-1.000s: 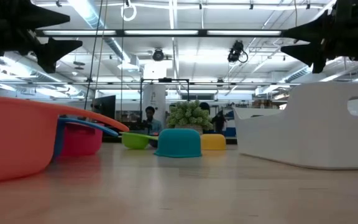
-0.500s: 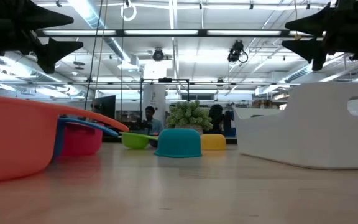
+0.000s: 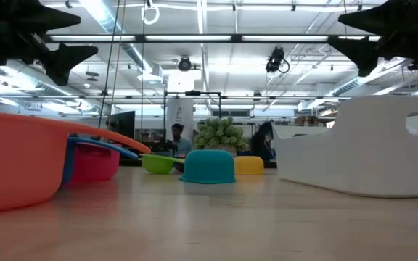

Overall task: Nest measuring cups in basket
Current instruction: Stack the blue measuring cup into the orange measuring cup

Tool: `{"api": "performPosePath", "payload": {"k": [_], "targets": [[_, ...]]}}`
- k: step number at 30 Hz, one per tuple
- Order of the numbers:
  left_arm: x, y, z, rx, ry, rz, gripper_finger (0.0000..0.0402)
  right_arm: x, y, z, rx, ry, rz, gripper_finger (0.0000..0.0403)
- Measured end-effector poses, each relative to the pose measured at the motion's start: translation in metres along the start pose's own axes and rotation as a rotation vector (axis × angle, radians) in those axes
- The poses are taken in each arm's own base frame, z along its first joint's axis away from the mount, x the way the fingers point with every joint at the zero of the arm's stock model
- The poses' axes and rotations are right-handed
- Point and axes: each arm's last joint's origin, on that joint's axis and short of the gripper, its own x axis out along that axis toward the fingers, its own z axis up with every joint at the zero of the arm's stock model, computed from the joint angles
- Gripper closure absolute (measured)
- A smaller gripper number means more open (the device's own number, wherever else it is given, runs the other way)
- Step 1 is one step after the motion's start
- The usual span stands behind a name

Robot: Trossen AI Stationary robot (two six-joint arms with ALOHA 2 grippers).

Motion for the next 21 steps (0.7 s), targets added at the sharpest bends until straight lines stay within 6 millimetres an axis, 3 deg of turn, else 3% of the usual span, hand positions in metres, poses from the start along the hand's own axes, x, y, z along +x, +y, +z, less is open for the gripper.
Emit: {"api": "performPosePath", "payload": {"k": [8,21], "targets": [[0.016,-0.01,0.001,0.035,0.162,-0.065,0.0104,0.018,0.007,0.004,-0.037,0.126,0.012,0.0126],[0.053,-0.042,0.026,0.064,0.307,-0.156,0.0104,0.053,0.019,0.004,-0.056,0.225,0.015,0.0126]]}}
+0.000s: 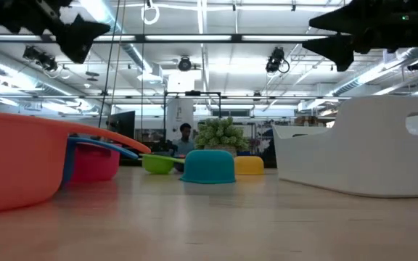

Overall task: Nest measuring cups in basket
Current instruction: Stack the blue measuring cup into the orange measuring cup

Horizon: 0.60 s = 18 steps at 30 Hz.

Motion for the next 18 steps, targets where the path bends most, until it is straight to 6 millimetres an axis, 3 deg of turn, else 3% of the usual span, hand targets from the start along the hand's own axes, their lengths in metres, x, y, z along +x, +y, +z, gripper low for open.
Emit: {"api": "performPosePath", "payload": {"k": [9,18], "targets": [[0.016,-0.024,0.01,0.057,0.183,0.0,0.0104,0.032,0.027,0.01,-0.024,0.088,0.073,0.0126],[0.023,-0.053,0.0,0.064,0.317,-0.03,0.0104,0.064,0.063,-0.004,-0.096,0.203,0.037,0.0126]]}}
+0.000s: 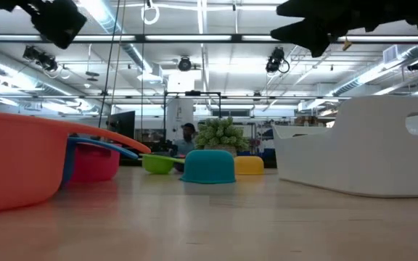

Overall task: Nest measuring cups in basket
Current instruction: Stack the blue measuring cup into the orange measuring cup

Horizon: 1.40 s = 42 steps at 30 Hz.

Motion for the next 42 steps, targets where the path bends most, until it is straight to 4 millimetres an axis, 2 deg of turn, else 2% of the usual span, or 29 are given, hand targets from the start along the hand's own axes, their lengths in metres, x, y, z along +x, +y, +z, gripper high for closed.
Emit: {"api": "performPosePath", "payload": {"k": [8,13,17,21,24,31,35,42], "targets": [[0.003,-0.029,-0.016,-0.061,0.133,0.001,0.0106,0.025,0.034,0.002,-0.043,0.057,0.023,0.0126],[0.004,-0.049,-0.016,-0.054,0.185,0.075,0.0118,0.033,0.05,0.004,-0.075,0.103,0.009,0.0126],[0.007,-0.058,-0.015,-0.102,0.269,0.137,0.0129,0.039,0.059,0.005,-0.085,0.115,0.021,0.0126],[0.016,-0.057,-0.01,-0.141,0.319,0.212,0.0137,0.042,0.063,0.003,-0.1,0.132,0.027,0.0126],[0.026,-0.057,-0.007,-0.162,0.36,0.205,0.0142,0.042,0.063,0.0,-0.111,0.155,0.032,0.0126],[0.036,-0.049,-0.014,-0.07,0.479,0.294,0.0151,0.041,0.062,-0.002,-0.106,0.179,0.03,0.0126],[0.04,-0.043,-0.014,-0.03,0.471,0.346,0.0155,0.042,0.062,0.0,-0.102,0.177,0.035,0.0126],[0.052,-0.019,-0.003,-0.12,0.479,0.375,0.0155,0.051,0.061,0.025,-0.148,0.222,0.03,0.0126]]}}
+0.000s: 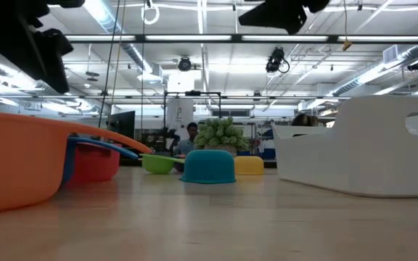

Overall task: Nest measuring cups in basket
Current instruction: Stack the blue measuring cup into the orange measuring cup

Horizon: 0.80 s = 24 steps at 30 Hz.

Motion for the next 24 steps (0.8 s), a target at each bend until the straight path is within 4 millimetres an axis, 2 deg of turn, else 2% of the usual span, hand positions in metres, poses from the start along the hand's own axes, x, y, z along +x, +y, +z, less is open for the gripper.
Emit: {"api": "performPosePath", "payload": {"k": [3,6,10,16,24], "targets": [[0.0,0.002,0.006,0.013,0.003,-0.016,0.0155,-0.001,0.0,0.011,-0.025,0.008,0.0,0.0126],[0.0,0.002,0.006,0.03,0.012,-0.03,0.0155,-0.001,0.0,0.011,-0.035,0.014,0.0,0.0126],[0.001,0.001,0.005,0.007,0.036,-0.04,0.0155,0.003,0.002,0.006,-0.039,0.048,-0.004,0.0126],[0.002,-0.004,-0.006,-0.006,0.162,-0.089,0.0155,0.016,0.007,-0.008,-0.075,0.103,-0.014,0.0126],[0.002,-0.022,-0.027,0.297,0.161,-0.062,0.0155,0.017,0.006,-0.007,-0.089,0.092,-0.02,0.0126]]}}
